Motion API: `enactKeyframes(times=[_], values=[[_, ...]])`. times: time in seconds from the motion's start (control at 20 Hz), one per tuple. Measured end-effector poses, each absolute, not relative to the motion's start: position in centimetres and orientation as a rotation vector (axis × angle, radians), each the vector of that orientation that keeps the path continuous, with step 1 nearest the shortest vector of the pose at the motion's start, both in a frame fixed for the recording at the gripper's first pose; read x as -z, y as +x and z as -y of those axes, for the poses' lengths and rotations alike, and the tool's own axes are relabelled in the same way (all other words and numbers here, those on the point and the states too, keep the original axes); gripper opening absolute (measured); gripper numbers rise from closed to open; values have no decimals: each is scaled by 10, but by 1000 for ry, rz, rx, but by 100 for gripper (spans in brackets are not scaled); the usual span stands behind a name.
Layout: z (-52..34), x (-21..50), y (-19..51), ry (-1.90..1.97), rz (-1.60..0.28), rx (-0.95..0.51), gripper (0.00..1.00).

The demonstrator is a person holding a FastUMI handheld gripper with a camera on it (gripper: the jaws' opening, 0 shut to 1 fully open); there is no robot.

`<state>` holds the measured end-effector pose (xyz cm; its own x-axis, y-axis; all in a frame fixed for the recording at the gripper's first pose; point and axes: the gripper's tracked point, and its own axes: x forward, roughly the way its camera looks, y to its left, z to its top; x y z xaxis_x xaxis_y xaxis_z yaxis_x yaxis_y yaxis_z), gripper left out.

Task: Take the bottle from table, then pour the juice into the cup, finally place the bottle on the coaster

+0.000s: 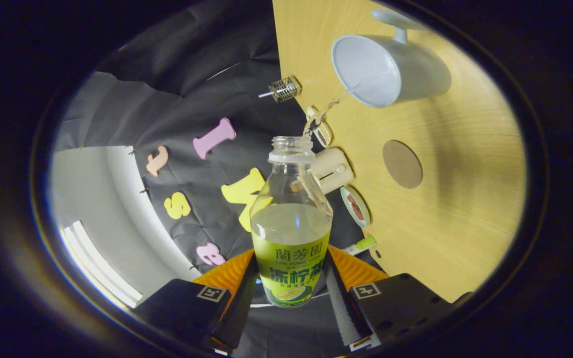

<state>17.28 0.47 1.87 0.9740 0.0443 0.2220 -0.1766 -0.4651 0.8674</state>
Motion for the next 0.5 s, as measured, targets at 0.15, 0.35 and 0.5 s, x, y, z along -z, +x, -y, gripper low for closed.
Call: enactKeyframes(times=[0.15,0.35,0.5], values=[[-1,-27,172,2057,127,-275,77],[5,-32,172,2099,163,-284,77],[7,-39,173,2113,194,-301,77]])
